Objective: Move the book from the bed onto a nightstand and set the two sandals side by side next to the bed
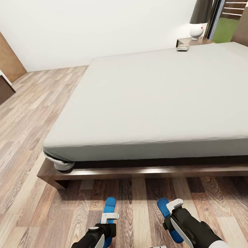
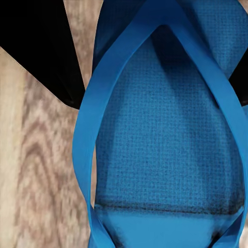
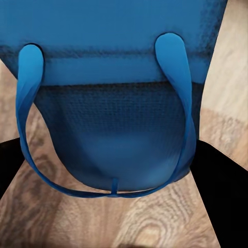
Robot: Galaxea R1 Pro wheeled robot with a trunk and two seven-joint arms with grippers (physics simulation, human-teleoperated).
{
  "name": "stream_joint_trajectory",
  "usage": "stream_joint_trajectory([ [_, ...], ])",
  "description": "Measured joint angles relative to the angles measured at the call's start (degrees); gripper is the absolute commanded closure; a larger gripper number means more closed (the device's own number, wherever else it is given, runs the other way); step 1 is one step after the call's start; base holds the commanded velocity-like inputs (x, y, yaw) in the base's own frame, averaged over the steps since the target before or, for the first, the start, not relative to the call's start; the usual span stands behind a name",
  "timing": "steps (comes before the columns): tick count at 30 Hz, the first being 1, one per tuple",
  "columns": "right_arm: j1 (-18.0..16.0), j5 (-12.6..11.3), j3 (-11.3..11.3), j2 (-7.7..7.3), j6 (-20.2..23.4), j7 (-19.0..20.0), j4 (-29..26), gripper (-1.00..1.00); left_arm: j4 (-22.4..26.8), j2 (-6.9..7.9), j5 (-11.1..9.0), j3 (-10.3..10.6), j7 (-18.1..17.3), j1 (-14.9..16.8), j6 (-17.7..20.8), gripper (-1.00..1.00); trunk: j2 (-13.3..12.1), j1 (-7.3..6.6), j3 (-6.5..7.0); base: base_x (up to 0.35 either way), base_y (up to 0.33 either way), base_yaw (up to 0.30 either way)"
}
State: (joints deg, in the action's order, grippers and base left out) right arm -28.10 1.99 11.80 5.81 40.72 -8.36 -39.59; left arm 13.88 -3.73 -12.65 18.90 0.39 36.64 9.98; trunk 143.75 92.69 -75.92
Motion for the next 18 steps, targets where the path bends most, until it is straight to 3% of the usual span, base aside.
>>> stream_joint_trajectory([
  [4, 0.0, 0.0, 0.0, 0.01, 0.0, 0.0, 0.0, 1.00, 0.0, 0.00, 0.0, 0.0, 0.0, 0.0, -0.1, 1.00, 0.0, 0.00, 0.00, 0.000, 0.000, 0.000],
  [10, 0.0, -0.1, 0.0, 0.01, 0.0, 0.0, 0.0, 1.00, 0.0, 0.00, 0.0, 0.0, 0.0, 0.0, 0.0, 1.00, 0.1, 0.16, -1.32, 0.000, 0.000, 0.000],
  [18, 0.0, -0.1, 0.0, 0.01, 0.0, 0.0, 0.0, 1.00, 0.0, 0.00, 0.0, 0.0, 0.0, 0.0, -0.1, 1.00, 0.1, 0.15, -1.33, 0.000, 0.000, 0.000],
])
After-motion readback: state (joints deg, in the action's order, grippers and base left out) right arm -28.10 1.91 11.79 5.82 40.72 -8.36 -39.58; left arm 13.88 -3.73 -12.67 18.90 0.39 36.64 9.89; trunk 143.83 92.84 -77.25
